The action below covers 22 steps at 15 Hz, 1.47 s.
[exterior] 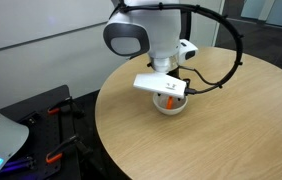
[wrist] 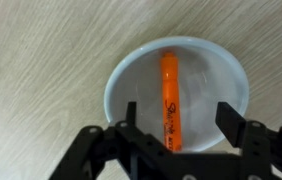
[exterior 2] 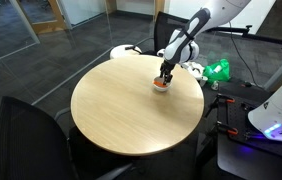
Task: Remove the orange marker from the white bowl and place it on the table
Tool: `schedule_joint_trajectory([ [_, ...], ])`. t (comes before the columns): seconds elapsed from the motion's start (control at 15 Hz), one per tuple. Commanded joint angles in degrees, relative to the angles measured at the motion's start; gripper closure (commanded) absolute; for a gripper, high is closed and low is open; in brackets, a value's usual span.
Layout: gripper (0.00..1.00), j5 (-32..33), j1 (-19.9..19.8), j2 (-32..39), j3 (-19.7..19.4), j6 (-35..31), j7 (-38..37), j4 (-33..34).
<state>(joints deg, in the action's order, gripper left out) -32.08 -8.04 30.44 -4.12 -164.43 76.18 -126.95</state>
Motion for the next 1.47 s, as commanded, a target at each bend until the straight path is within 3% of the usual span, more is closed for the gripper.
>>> schedule_joint_trajectory([
  [0.0, 0.27, -1.17, -1.68, 1.69, 2.03, -1.83, 2.06, 1.73],
  [0.2, 0.36, -0.79, -1.84, 2.61, 2.47, -1.66, 1.83, 2.61],
  [0.33, 0.31, -0.64, -1.87, 3.32, 2.76, -1.47, 1.76, 3.32],
  [0.47, 0.34, -0.52, -1.91, 3.96, 3.01, -1.37, 1.71, 3.90],
  [0.53, 0.40, 5.19, -5.96, 4.04, 6.73, -2.43, -2.41, 3.67],
  [0.67, 0.63, 8.68, -7.84, 4.65, 8.57, -2.82, -3.73, 3.94],
  [1.0, 0.99, 15.38, -12.30, 4.99, 12.32, -3.93, -6.69, 3.35],
  [1.4, 0.95, 19.30, -12.68, 1.91, 12.63, -4.15, -12.48, 0.69],
])
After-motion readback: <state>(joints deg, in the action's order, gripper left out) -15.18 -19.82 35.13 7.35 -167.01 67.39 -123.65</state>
